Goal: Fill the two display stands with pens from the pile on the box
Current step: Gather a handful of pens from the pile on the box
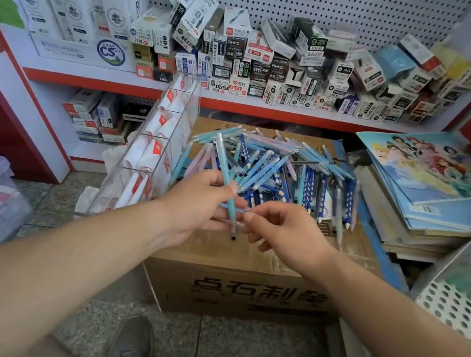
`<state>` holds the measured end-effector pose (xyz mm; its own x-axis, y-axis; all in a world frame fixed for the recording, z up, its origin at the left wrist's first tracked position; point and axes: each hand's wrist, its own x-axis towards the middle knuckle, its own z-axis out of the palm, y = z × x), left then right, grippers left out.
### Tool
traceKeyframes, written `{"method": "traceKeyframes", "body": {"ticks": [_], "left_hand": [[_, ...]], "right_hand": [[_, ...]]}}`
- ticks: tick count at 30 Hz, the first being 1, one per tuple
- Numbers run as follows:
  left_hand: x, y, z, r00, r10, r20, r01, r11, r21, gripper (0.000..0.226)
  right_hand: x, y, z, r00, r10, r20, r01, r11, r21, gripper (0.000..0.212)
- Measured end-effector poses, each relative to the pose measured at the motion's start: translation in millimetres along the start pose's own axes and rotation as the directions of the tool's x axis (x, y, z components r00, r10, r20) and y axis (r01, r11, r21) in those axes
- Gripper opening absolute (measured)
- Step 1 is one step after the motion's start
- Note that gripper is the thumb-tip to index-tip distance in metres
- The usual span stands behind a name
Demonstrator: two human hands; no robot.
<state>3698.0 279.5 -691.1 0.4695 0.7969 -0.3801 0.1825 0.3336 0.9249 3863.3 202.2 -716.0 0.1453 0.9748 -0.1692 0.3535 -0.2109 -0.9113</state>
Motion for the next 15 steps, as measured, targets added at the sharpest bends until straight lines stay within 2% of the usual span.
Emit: {"method": "traceKeyframes", "body": {"ticks": [2, 4, 10, 13, 15], "left_hand": [[-3, -1, -10, 0.999, 0.029, -0.037, -0.026, 0.996, 0.080, 0.012], [-7, -5, -18, 0.997, 0.036, -0.064, -0.028, 0.992, 0.125, 0.009], [-16, -26, -26, 0.998, 0.036, -0.060, -0.016, 0.950, 0.312, 0.008], [-17, -33, -32, 0.998, 0.032, -0.057, -0.011, 0.943, 0.333, 0.007], [-18, -35, -34, 0.999, 0.014, -0.051, 0.004, 0.944, 0.331, 0.006]], "right_hand": [[7, 7, 1, 0.998, -0.039, -0.055, 0.023, 0.964, -0.264, 0.005], [14, 13, 2, 0.996, -0.062, -0.071, 0.025, 0.902, -0.432, 0.002], [30, 15, 15, 0.990, -0.140, -0.010, 0.105, 0.788, -0.606, 0.021], [36, 17, 23, 0.993, -0.122, 0.006, 0.096, 0.749, -0.655, 0.024], [38, 17, 26, 0.996, -0.087, 0.008, 0.071, 0.759, -0.647, 0.021]]}}
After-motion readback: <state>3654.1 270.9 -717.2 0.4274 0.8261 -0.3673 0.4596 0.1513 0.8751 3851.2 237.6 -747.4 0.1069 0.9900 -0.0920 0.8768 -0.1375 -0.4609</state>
